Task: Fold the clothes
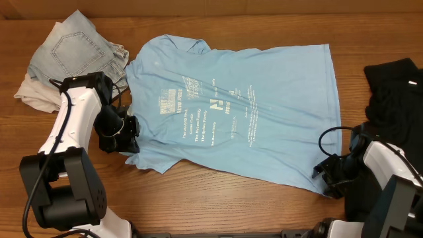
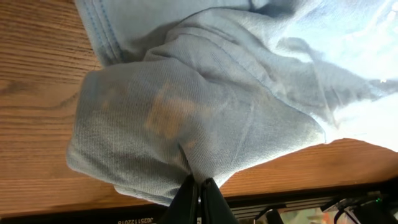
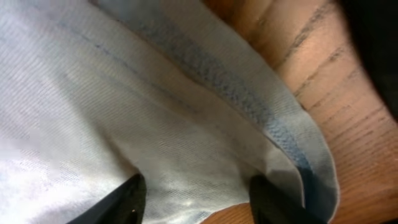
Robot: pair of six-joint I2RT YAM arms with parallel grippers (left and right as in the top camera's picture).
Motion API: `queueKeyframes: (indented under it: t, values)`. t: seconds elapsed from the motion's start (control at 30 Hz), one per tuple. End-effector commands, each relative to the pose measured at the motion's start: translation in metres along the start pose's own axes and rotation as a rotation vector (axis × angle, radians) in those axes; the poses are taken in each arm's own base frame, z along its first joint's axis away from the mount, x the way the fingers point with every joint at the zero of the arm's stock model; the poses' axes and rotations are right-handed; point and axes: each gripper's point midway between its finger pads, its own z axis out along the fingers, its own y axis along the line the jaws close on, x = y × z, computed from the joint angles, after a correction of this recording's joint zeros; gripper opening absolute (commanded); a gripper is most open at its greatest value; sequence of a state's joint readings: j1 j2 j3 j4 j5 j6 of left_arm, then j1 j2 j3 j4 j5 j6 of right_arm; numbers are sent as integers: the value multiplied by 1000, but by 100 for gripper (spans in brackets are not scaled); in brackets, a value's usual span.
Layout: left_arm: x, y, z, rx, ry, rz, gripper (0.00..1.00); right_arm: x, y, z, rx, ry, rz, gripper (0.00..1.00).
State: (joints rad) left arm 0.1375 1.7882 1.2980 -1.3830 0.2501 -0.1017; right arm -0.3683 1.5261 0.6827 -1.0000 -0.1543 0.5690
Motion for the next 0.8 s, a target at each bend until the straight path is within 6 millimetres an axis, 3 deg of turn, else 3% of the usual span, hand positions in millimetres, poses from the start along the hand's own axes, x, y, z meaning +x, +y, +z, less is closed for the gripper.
queueKeyframes:
  t: [0.0,0.1,0.23,0.37,0.6,0.77]
  values:
    - [-3,-5,-4,15,-18,27,4,-8,9,2,-55,-31,28,29]
    - [-3,-10,-4,45,-16,35,4,-17,17,-2,-79,-64,6,4]
    - [-2,-16,-7,108,-14,51,4,-22,24,-25,-81,-78,-57,4]
    - [2,-18,-16,124,-3,48,4,-21,25,-63,-50,-95,-105,4]
    - [20,-25,-54,122,-58,71,4,-3,21,-133,-31,-129,-146,4]
    - [42,-24,-80,88,-144,94,4,12,17,-168,-65,-183,-156,4]
